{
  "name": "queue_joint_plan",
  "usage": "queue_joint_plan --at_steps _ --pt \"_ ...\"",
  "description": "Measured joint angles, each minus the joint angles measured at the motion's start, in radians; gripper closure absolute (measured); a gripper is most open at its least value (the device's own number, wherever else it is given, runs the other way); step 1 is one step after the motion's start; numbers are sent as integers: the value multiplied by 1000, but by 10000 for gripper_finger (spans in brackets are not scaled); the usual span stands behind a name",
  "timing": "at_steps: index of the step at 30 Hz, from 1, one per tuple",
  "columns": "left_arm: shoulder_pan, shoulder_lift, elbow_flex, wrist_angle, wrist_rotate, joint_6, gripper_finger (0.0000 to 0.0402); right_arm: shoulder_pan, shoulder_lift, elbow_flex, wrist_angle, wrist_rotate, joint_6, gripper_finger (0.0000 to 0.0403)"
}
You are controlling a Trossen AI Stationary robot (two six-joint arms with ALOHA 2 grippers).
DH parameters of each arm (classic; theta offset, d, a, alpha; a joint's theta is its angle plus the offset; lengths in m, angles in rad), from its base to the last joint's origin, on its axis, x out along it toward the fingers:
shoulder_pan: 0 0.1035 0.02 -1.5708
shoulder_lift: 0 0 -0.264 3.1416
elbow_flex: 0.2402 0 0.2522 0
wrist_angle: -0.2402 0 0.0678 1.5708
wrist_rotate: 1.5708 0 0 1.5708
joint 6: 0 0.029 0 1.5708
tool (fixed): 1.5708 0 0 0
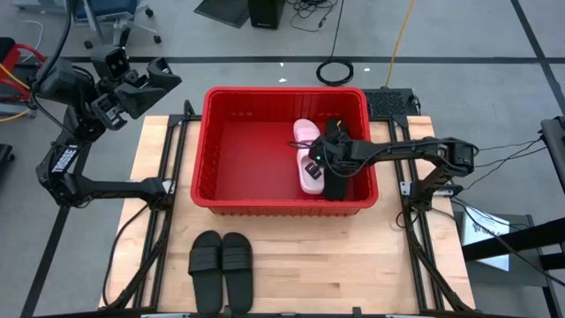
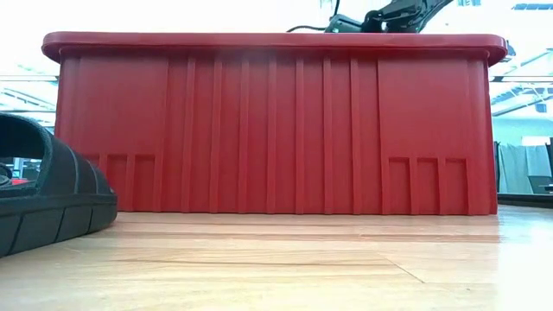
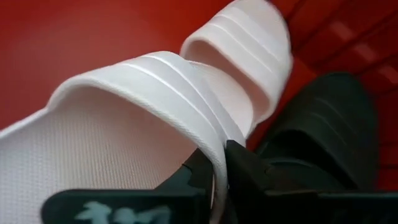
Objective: Pick and place slides into bin
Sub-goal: Put the pink slide into the red container
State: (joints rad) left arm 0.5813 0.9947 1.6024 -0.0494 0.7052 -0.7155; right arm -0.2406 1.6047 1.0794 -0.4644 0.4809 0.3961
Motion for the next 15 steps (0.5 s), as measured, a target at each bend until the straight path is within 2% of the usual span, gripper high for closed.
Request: queue_joint_plan --at_steps 6,12,15 --pt "0 0 0 0 0 0 188 -7 0 0 -2 -84 -17 316" --pt "0 0 0 0 0 0 188 -7 2 -1 -15 -155 -16 238" --pt "0 0 0 0 1 -4 188 -7 2 -1 -13 -232 -18 200"
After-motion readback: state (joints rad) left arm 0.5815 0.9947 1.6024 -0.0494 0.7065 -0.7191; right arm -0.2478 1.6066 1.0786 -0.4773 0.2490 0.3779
